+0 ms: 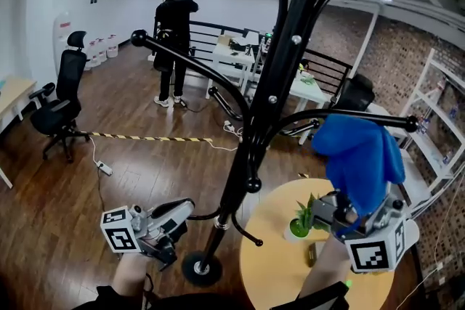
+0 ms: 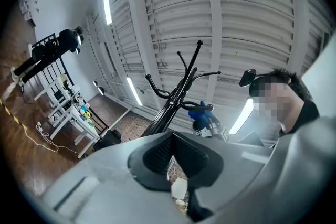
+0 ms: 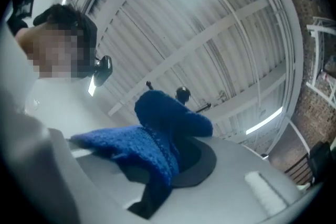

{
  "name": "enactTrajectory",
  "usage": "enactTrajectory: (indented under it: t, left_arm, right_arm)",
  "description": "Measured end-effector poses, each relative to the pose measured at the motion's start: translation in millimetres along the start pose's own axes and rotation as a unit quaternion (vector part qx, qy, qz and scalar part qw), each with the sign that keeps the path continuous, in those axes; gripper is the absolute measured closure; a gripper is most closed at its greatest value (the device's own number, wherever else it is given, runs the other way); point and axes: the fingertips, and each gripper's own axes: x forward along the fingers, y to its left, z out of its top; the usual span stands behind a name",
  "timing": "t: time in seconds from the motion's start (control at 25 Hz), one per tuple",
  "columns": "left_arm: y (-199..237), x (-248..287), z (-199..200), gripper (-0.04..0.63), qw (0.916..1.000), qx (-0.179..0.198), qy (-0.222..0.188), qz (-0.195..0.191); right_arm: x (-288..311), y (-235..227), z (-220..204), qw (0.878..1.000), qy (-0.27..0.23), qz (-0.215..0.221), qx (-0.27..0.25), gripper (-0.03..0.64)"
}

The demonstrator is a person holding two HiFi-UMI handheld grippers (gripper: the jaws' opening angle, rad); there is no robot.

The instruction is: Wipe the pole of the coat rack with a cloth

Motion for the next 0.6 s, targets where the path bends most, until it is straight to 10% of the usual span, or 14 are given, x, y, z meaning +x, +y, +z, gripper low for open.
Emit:
enactTrajectory:
  t: [0.32,0.6]
  left_arm:
    - [-3.4,1.6,-3.7,0.592,1.0000,-0.004,0.005,-0.007]
    - [-4.9,-15.3,4.2,0.592,1.0000,0.000,-0.005,0.007]
  right_arm:
    - [-7.2,-3.9,30.3,0.998,-0.043,-0.021,-0.041,0.594]
    - [20.3,21.3,-65.5,0.997,0.062,0.023,-0.048,0.594]
